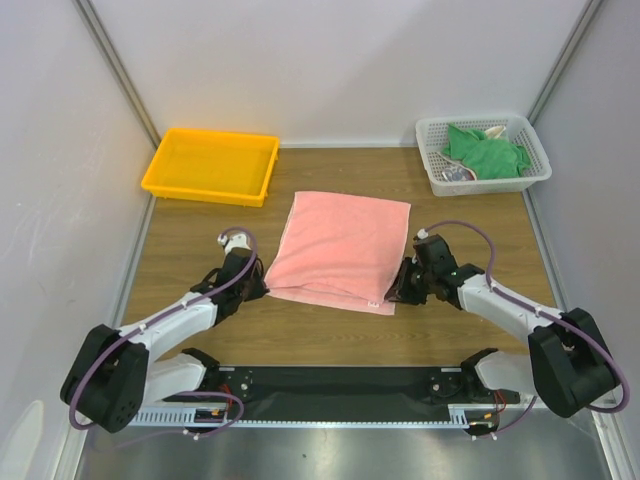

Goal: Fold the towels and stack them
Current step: Fold the towel

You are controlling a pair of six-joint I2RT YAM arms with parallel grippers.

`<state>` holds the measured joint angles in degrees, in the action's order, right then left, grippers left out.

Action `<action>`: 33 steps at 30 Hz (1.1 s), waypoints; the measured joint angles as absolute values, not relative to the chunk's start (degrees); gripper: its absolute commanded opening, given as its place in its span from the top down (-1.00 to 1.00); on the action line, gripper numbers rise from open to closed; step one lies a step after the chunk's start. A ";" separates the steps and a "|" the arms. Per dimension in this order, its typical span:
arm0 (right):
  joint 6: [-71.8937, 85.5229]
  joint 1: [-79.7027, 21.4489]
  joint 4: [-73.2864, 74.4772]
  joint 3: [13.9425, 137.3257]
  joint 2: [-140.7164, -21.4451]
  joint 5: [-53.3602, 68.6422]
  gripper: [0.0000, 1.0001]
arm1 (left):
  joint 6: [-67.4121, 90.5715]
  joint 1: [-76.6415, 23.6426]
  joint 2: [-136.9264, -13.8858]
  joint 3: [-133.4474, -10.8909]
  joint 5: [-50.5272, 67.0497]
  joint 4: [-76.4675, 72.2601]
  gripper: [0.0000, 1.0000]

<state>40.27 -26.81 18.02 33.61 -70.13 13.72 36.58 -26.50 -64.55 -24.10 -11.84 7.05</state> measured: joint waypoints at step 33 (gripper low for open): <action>45.65 -30.65 10.20 32.67 -78.35 9.32 0.57 | 37.50 -26.50 -65.04 -22.17 -11.35 4.71 0.99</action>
<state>45.65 -30.65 10.20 32.67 -78.35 9.32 37.50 -26.50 -65.04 -22.17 -11.35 4.71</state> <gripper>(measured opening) 0.273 0.009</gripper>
